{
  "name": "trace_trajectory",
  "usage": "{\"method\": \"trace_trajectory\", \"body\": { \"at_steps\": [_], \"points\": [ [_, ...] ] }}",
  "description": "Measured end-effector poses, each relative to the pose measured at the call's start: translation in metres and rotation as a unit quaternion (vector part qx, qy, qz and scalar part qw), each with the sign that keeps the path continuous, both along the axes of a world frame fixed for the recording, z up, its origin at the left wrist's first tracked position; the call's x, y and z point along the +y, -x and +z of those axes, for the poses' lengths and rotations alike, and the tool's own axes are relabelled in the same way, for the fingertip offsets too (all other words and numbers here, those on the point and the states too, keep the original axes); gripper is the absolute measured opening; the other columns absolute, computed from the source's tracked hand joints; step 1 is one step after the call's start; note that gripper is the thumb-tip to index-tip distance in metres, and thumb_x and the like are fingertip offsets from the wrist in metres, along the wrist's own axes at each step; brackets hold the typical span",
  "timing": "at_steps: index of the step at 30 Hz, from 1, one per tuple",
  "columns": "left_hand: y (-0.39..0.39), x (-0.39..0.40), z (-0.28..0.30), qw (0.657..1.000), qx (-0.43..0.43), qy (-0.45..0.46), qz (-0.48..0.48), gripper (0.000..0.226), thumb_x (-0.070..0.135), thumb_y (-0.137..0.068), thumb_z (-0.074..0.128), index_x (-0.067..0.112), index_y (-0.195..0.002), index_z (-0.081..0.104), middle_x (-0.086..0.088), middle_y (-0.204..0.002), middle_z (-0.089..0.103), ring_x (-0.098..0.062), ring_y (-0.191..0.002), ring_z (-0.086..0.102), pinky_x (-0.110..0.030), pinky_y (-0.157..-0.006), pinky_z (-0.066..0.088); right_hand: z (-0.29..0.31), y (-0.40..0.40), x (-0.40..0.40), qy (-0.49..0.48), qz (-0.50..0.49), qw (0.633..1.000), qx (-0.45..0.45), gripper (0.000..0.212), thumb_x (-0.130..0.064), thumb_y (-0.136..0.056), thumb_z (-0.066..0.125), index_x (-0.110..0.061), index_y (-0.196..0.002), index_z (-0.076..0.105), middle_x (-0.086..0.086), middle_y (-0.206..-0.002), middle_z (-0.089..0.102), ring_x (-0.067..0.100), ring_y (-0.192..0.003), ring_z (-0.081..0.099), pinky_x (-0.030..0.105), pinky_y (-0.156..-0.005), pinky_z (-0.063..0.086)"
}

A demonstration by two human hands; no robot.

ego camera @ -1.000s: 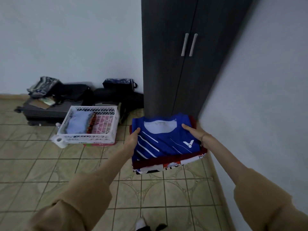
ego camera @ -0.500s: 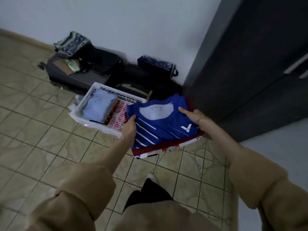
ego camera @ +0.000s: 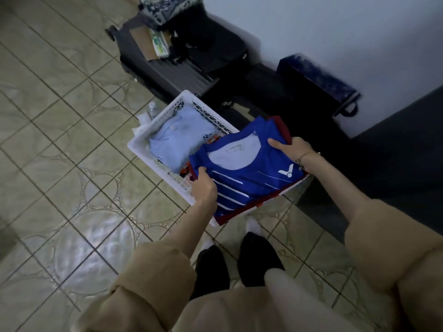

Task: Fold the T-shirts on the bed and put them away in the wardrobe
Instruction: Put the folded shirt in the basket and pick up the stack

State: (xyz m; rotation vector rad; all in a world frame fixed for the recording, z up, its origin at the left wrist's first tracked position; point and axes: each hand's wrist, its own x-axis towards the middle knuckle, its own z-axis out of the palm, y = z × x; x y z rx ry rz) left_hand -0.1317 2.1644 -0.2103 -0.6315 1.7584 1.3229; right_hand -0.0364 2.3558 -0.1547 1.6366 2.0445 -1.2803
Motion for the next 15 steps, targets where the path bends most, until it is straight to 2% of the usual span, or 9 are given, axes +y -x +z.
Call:
{"method": "trace_trajectory", "body": {
  "at_steps": [4, 7, 10, 13, 14, 15],
  "points": [
    [0.025, 0.011, -0.075, 0.996, -0.012, 0.039, 0.077, 0.061, 0.050, -0.093, 0.033, 0.007, -0.135, 0.047, -0.012, -0.130, 0.054, -0.030, -0.112, 0.053, -0.042, -0.100, 0.043, -0.073, 0.056, 0.020, 0.000, 0.076, 0.997, 0.001, 0.069, -0.059, -0.083, 0.055, -0.003, -0.122, 0.051, 0.015, -0.122, 0.058, 0.032, -0.108, 0.056, 0.034, -0.084, 0.044],
    [0.038, 0.015, -0.129, 0.991, -0.030, 0.041, 0.128, 0.061, 0.049, -0.095, 0.030, 0.008, -0.136, 0.046, -0.011, -0.131, 0.054, -0.029, -0.111, 0.053, -0.040, -0.099, 0.043, -0.134, 0.088, 0.028, 0.014, 0.131, 0.991, -0.012, 0.071, -0.062, -0.081, 0.054, -0.004, -0.122, 0.052, 0.014, -0.122, 0.058, 0.031, -0.106, 0.057, 0.032, -0.080, 0.045],
    [0.043, 0.016, -0.170, 0.985, -0.040, 0.059, 0.159, 0.058, 0.046, -0.095, 0.028, 0.008, -0.134, 0.048, -0.011, -0.130, 0.054, -0.029, -0.112, 0.052, -0.041, -0.101, 0.043, -0.180, 0.104, 0.028, 0.015, 0.174, 0.984, -0.034, 0.069, -0.058, -0.084, 0.054, -0.002, -0.123, 0.051, 0.015, -0.120, 0.059, 0.032, -0.107, 0.057, 0.034, -0.084, 0.045],
    [0.048, 0.014, -0.202, 0.981, -0.064, 0.067, 0.171, 0.057, 0.043, -0.093, 0.029, 0.009, -0.134, 0.048, -0.012, -0.129, 0.055, -0.032, -0.110, 0.054, -0.044, -0.100, 0.044, -0.214, 0.112, 0.024, 0.010, 0.211, 0.976, -0.061, 0.062, -0.057, -0.087, 0.051, 0.002, -0.107, 0.057, 0.019, -0.101, 0.063, 0.035, -0.099, 0.059, 0.036, -0.076, 0.046],
    [0.049, 0.014, -0.210, 0.980, -0.074, 0.068, 0.171, 0.056, 0.042, -0.092, 0.029, 0.009, -0.134, 0.049, -0.012, -0.128, 0.056, -0.032, -0.109, 0.055, -0.045, -0.098, 0.046, -0.224, 0.114, 0.024, 0.021, 0.220, 0.973, -0.069, 0.061, -0.056, -0.088, 0.049, 0.002, -0.105, 0.057, 0.019, -0.100, 0.062, 0.035, -0.100, 0.059, 0.036, -0.073, 0.045],
    [0.051, 0.013, -0.222, 0.979, -0.084, 0.073, 0.172, 0.055, 0.041, -0.092, 0.030, 0.010, -0.134, 0.049, -0.012, -0.128, 0.056, -0.032, -0.108, 0.055, -0.045, -0.096, 0.047, -0.232, 0.115, 0.024, 0.036, 0.227, 0.970, -0.083, 0.062, -0.055, -0.090, 0.048, 0.003, -0.111, 0.055, 0.020, -0.108, 0.061, 0.036, -0.104, 0.057, 0.035, -0.074, 0.043]
  ]
}}
